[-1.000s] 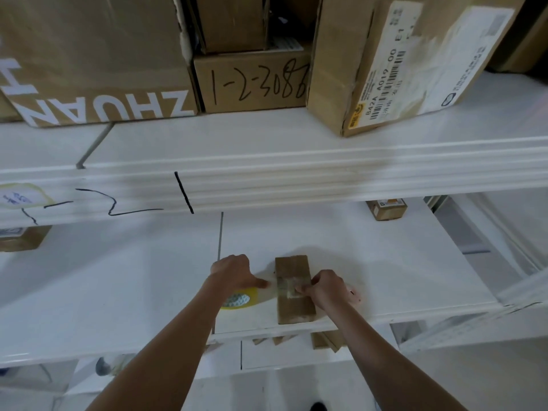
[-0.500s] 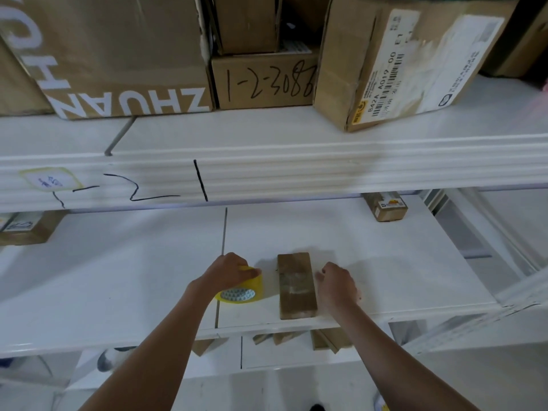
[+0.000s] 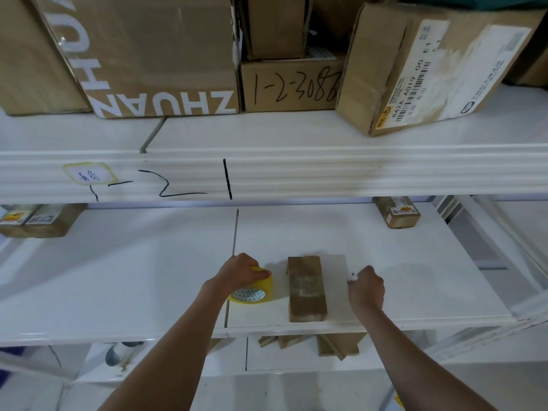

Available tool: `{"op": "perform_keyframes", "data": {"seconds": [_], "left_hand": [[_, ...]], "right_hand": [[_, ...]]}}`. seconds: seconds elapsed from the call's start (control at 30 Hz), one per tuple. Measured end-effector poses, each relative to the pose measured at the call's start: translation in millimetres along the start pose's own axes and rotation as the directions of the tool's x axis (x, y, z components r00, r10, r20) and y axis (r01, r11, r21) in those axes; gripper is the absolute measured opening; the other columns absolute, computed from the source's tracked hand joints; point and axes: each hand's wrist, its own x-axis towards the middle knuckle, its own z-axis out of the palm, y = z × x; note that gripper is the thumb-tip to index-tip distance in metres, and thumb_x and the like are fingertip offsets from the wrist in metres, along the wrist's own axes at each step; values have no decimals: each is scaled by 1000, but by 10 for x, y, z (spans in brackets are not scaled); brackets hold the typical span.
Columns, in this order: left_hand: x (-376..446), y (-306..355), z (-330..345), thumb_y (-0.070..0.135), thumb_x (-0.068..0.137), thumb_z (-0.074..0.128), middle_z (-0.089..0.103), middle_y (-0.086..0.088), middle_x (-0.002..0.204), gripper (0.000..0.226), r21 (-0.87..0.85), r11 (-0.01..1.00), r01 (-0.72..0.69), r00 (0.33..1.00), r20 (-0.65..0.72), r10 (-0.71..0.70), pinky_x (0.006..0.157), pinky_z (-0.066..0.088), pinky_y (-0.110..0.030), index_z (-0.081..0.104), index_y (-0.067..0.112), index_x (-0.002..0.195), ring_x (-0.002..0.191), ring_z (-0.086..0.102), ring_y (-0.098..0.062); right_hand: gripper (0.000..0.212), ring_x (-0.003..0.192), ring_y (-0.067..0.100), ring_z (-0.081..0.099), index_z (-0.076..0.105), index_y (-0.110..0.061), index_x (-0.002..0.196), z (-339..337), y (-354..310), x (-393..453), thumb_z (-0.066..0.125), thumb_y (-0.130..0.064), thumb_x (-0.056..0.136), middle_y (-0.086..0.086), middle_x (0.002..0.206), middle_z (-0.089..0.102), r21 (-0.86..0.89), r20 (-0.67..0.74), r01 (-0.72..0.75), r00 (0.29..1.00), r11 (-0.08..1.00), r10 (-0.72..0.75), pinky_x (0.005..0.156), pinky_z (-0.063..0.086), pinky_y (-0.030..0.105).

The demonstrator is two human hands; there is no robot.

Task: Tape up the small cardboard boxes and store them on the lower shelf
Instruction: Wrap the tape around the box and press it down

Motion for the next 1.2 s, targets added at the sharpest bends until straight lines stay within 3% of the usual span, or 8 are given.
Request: {"op": "perform_keyframes", "data": {"seconds": [0.13,0.23,0.3,0.47,0.67,0.87,1.07,1.2], "left_hand": [[16,-3,8,56,92,61,71,-5,107,42,21,1000,-5,1000,7,5,85,55,-32,75,19,105,88,62,-20],[12,-3,7,57,92,60,71,-4,109,42,13,1000,-1,1000,25,1,87,56,-34,74,21,108,93,66,-22],[2,-5,-1,56,91,61,71,-5,112,41,-4,1000,-4,1000,21,4,87,56,-35,74,22,108,98,66,-24],[-22,-18,-8,58,92,59,66,-3,125,38,-26,999,-29,999,18,29,90,53,-36,69,31,117,108,64,-26],[-29,-40,-32,55,95,57,67,0,126,29,-67,994,-90,994,51,94,95,54,-40,69,38,116,108,64,-24],[-36,-42,-27,50,97,56,66,1,126,26,-90,992,-90,994,50,95,93,53,-36,70,39,115,108,63,-24],[-35,-42,-29,49,98,54,66,0,129,28,-92,991,-93,994,56,99,96,54,-39,70,37,119,111,63,-24],[13,0,-57,52,100,49,63,2,136,34,23,997,-68,989,133,65,104,48,-45,67,38,126,119,60,-26]], "right_hand": [[15,79,24,72,65,-8,101,21,-452,-256,65,-22,98,6,86,72,315,-121,246,968,917,-218,60,52,26],[10,69,14,67,67,-9,95,214,-664,-523,70,-19,95,2,81,70,510,-50,317,939,799,-341,64,55,21],[8,75,4,63,69,-12,100,361,-681,-652,68,-19,97,-2,86,69,495,10,355,911,793,-413,66,45,7],[12,88,16,61,68,-4,102,494,-527,-706,57,-10,100,3,97,68,451,65,386,885,805,-461,72,37,5],[24,98,18,60,68,-4,109,540,-498,-679,50,-19,105,4,107,65,376,146,445,838,813,-527,83,42,24],[22,89,19,62,67,-7,101,530,-509,-681,53,-23,105,4,96,67,413,137,453,827,790,-546,80,48,33],[21,89,20,63,67,-7,103,508,-518,-705,53,-23,105,5,96,67,434,140,447,824,783,-548,80,50,35],[17,91,16,61,67,-9,106,516,-529,-696,54,-19,104,4,100,67,436,138,404,853,805,-503,77,46,24]]}}
